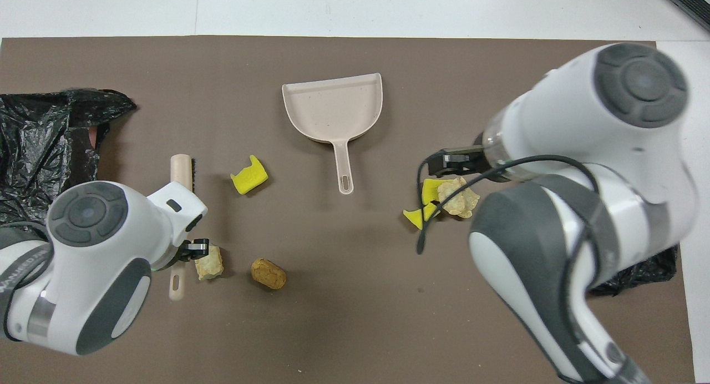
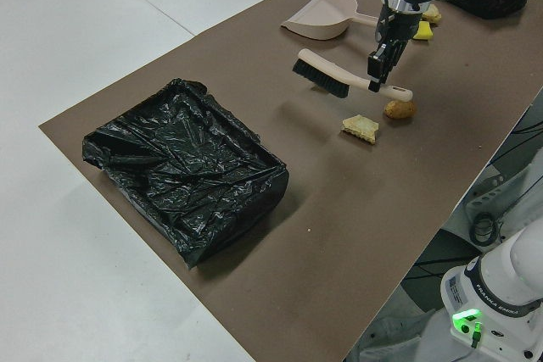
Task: Sweep and dump trash in bin
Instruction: 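Grasp the beige dustpan handle with the right gripper and lift it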
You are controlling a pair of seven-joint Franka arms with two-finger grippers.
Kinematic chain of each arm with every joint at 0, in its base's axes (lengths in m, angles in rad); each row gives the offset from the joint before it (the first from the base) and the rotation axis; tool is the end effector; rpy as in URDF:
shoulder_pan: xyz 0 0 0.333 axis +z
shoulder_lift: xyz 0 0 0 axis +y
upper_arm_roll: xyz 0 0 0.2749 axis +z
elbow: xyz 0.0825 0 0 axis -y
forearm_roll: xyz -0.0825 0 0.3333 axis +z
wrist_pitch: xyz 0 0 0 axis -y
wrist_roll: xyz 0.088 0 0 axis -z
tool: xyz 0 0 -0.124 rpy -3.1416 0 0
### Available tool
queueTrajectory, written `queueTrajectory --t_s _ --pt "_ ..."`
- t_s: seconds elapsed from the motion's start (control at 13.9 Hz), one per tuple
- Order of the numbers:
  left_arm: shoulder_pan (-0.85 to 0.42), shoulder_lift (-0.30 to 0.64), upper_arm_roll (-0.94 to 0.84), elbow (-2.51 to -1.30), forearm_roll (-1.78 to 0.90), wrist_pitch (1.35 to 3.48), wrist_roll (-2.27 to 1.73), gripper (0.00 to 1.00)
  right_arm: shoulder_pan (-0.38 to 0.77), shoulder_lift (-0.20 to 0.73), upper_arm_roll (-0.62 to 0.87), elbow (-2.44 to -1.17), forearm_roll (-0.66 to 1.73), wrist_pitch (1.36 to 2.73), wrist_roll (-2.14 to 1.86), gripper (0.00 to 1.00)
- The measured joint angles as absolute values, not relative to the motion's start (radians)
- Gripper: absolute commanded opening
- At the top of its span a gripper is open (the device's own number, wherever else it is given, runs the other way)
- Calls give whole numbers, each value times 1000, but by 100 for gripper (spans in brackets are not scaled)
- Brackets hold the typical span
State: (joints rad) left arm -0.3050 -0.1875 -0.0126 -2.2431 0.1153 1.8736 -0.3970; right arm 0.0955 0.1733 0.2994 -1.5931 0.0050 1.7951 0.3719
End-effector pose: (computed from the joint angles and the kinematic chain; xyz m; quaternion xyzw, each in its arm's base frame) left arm 0.4094 -0.1235 0.3988 -0.9942 -0.0176 0.0660 0.0827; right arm 0.5225 0.2072 0.4884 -0.9994 -0.0084 -0.0064 0.0326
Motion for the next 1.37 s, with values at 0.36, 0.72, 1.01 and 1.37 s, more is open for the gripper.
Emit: queueTrajectory --t_s 0.36,0.72,1.01,1.37 --pt "-197 -200 -13 -2296 116 1874 -393 0 119 395 454 -1518 -134 1979 514 100" --pt "-168 -252 -14 -2368 116 1888 -372 0 201 597 491 -1433 -323 2068 661 100" --pt "-150 -280 -15 -2401 116 1894 -350 0 207 641 492 -1416 -356 2086 663 85" --pt "-150 -286 -20 -2414 116 1909 -349 0 209 652 497 -1424 -389 2109 627 69"
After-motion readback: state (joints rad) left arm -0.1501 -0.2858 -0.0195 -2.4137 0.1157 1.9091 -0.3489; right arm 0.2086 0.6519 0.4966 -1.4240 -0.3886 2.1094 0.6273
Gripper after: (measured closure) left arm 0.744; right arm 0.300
